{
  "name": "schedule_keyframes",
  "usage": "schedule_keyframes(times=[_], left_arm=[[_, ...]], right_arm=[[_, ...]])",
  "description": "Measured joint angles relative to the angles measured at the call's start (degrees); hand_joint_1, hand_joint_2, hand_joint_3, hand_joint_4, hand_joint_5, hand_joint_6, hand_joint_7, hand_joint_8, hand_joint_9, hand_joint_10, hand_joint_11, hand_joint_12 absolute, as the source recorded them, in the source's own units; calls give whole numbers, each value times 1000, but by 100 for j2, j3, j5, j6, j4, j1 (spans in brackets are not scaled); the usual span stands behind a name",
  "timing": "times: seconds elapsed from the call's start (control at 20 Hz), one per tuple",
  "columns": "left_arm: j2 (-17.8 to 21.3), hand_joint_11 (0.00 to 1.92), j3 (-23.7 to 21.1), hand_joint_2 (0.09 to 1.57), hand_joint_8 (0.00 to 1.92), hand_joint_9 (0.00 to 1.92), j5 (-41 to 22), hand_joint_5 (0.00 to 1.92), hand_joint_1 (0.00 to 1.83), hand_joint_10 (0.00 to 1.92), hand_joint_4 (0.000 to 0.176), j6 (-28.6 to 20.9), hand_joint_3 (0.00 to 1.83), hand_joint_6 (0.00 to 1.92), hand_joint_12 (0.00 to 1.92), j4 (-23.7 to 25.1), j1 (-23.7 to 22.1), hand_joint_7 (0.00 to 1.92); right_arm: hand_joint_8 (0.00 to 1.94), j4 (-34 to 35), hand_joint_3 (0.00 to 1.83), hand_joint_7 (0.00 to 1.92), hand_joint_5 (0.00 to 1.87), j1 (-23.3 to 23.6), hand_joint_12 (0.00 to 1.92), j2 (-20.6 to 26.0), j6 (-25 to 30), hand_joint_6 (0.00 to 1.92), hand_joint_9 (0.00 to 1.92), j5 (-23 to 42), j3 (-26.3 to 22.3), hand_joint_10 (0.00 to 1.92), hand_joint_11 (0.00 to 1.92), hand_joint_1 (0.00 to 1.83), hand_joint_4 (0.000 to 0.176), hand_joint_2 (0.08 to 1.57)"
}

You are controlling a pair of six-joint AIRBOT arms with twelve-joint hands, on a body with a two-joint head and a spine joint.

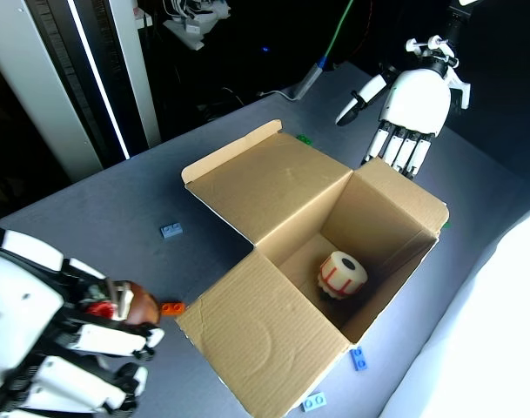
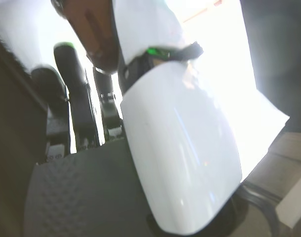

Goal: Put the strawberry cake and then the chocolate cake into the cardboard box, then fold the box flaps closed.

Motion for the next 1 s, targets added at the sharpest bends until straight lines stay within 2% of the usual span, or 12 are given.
schedule_keyframes(times=[0.05, 0.15, 0.25, 0.35, 0.4, 0.5, 0.6, 0.7, 0.85, 1.0], left_arm=[[0, 0, -11, 1087, 2, 193, 2, 121, 120, 2, 73, 2, 0, 6, 814, 2, 7, 188], [0, 0, -35, 1100, 2, 190, -13, 121, 123, 2, 64, 2, 3, 2, 821, 15, 4, 182], [0, 0, -50, 1095, 1, 190, 22, 116, 186, 2, 67, 2, 0, 0, 771, 13, 4, 179], [0, 0, -50, 1098, 0, 188, 31, 127, 162, 1, 72, 4, 1, 4, 779, 11, 4, 177], [0, 0, -50, 1108, 0, 158, 39, 89, 143, 0, 77, 7, 4, 2, 690, 17, 4, 149], [0, 0, -90, 1098, 3, 165, 44, 105, 150, 4, 79, 24, 0, 6, 709, 4, 4, 165], [0, 0, -92, 1094, 1, 163, 39, 97, 110, 2, 75, 24, 0, 2, 694, 17, 4, 160], [0, 0, -92, 1099, 3, 184, 57, 94, 95, 8, 74, 28, 1, 1, 791, 4, 4, 174], [0, 0, -116, 1092, 2, 184, 50, 80, 101, 6, 77, 28, 0, 6, 760, 11, 4, 177], [0, 0, -114, 1099, 0, 171, 68, 67, 101, 1, 75, 28, 1, 0, 709, 15, 7, 153]], right_arm=[[1347, 2, 0, 839, 980, 55, 1918, -13, 2, 909, 593, 24, -2, 1360, 227, 1218, 0, 1156], [1482, -127, 0, 797, 1005, 227, 1921, -120, -4, 799, 514, 50, 4, 1651, 237, 1241, 0, 1164], [1448, -372, 0, 802, 1000, 319, 1921, -278, -4, 837, 525, 146, 2, 1594, 235, 1232, 0, 1163], [1409, -645, 0, 821, 970, 411, 1921, -485, 0, 898, 537, 317, 50, 1514, 217, 1221, 0, 1165], [1358, -662, 0, 827, 960, 413, 1921, -625, 0, 949, 549, 411, 138, 1438, 215, 1210, 0, 1164], [1350, -684, 1, 812, 935, 411, 1921, -986, -2, 1018, 524, 533, 380, 1446, 195, 1198, 0, 1173], [1401, -688, 0, 806, 955, 435, 1921, -1292, -9, 955, 512, 658, 549, 1458, 198, 1211, 0, 1172], [1398, -684, 3, 791, 917, 605, 1921, -1648, -101, 1040, 509, 693, 776, 1441, 219, 1196, 0, 1184], [1386, -691, 0, 797, 916, 831, 1921, -2184, -291, 1043, 530, 925, 1029, 1409, 211, 1196, 0, 1183], [1366, -1025, 1, 801, 896, 824, 1921, -2555, -321, 1085, 542, 1034, 1213, 1367, 195, 1189, 0, 1188]])
